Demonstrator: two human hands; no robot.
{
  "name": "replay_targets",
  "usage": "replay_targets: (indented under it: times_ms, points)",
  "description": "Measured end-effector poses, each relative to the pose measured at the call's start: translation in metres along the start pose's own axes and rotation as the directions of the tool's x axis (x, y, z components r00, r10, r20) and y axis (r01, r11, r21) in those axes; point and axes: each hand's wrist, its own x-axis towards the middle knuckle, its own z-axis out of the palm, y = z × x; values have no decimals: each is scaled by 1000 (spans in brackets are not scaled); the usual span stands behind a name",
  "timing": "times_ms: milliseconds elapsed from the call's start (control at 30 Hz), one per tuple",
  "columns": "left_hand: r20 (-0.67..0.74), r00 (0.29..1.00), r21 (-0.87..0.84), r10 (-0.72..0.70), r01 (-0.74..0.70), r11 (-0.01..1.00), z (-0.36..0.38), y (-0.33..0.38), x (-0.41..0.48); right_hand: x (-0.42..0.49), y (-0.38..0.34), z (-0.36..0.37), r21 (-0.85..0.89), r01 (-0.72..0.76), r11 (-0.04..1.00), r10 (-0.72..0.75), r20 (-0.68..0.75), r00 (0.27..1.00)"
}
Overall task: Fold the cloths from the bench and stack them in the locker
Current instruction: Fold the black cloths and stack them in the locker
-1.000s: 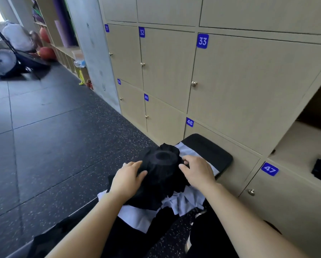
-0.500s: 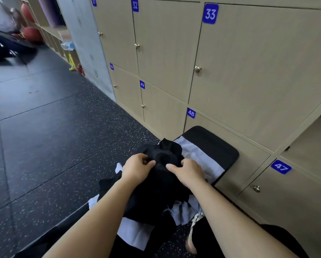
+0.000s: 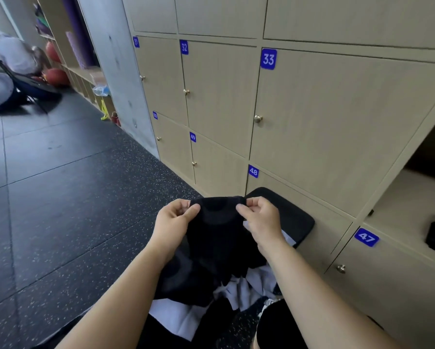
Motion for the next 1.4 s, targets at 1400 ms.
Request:
replay_targets:
  times_ms: [1400]
  points:
    - [230, 923, 169, 309, -351, 921, 79, 130, -38, -33, -120, -102, -95, 192, 977, -155, 307, 939]
